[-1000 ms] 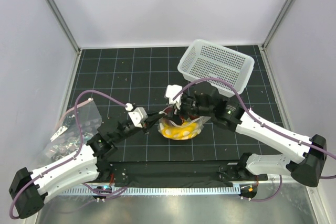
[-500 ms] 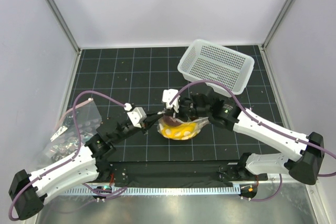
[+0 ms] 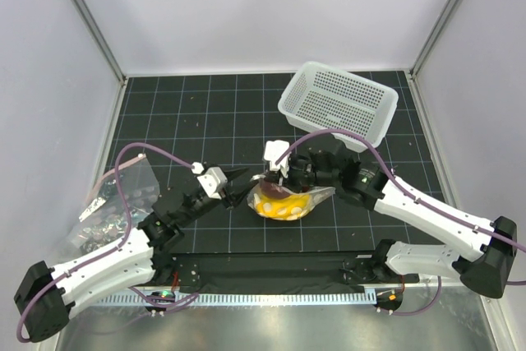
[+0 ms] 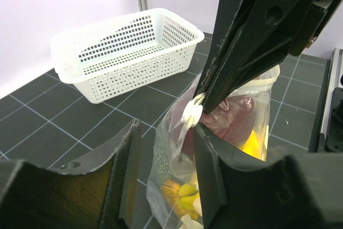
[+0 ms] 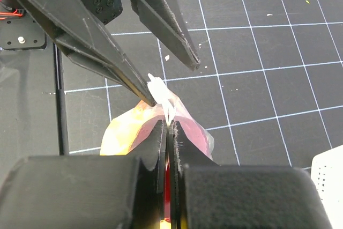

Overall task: Place the food in the zip-top bag and seal the zipper
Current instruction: Zip the zipper food storage bag at the center of the board.

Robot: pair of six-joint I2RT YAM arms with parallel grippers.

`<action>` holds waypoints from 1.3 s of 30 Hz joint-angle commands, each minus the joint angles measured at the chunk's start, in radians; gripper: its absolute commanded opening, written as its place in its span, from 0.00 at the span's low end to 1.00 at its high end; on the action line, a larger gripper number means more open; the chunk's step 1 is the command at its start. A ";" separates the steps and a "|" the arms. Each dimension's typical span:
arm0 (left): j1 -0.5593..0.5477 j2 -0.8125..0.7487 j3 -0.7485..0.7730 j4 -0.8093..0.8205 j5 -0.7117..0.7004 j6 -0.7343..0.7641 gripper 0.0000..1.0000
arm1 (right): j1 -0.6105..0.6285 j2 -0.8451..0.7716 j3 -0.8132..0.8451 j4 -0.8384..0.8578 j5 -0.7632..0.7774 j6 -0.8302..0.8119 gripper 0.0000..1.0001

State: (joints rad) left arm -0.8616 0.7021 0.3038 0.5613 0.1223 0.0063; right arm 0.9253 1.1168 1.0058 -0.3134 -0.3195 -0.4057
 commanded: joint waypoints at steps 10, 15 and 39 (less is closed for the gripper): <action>0.004 0.036 0.031 0.057 0.074 0.015 0.42 | -0.005 -0.034 0.002 0.062 -0.043 0.024 0.01; 0.004 0.076 0.047 0.040 0.088 0.017 0.45 | -0.008 -0.048 -0.009 0.077 -0.046 0.033 0.01; 0.004 0.031 0.083 -0.031 0.183 -0.025 0.00 | -0.003 -0.100 -0.148 0.264 -0.193 -0.050 0.52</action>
State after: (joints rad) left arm -0.8616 0.7391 0.3325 0.4980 0.2470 -0.0006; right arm 0.9142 1.0561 0.8856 -0.1745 -0.4786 -0.4191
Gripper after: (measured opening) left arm 0.009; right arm 0.519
